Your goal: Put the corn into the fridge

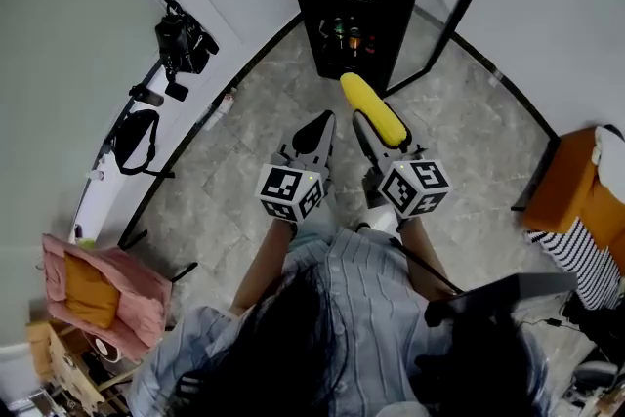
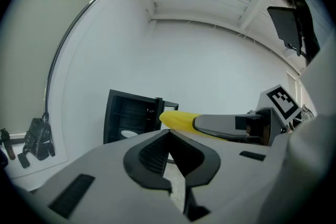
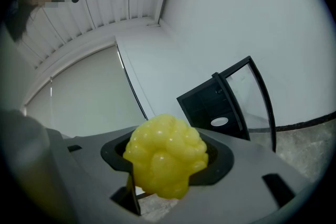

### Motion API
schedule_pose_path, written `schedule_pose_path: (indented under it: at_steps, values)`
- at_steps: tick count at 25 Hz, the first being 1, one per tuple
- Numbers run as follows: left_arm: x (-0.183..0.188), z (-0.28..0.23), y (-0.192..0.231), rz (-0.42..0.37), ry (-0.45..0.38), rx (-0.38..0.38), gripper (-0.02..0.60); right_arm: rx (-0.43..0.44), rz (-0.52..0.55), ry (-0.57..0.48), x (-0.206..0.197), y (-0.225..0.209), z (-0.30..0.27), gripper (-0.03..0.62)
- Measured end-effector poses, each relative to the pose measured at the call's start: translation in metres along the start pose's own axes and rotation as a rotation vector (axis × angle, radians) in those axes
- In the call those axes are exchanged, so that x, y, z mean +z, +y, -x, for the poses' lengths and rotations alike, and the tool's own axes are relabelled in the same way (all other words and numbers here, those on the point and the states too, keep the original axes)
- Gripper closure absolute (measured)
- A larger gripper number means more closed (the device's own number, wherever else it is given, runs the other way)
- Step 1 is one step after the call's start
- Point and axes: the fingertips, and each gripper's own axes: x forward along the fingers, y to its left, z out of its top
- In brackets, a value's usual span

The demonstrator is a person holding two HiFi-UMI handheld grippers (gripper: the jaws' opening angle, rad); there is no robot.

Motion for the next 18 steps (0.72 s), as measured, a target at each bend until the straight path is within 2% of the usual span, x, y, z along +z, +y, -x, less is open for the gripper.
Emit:
schedule_pose_path:
  at_steps: [11,18]
  values:
    - [0.049,-0.066,0.104,0.024,-0.037,-0.1,0.575,-0.104,0.01,-0.034,0.018,-0.001,-0.097,0.335]
    - [0.056,-0.095,0.149,0.054,-0.035,-0.167,0.575,-0.209,-0.01,-0.057,0.017,-0.02,-0.143,0.335]
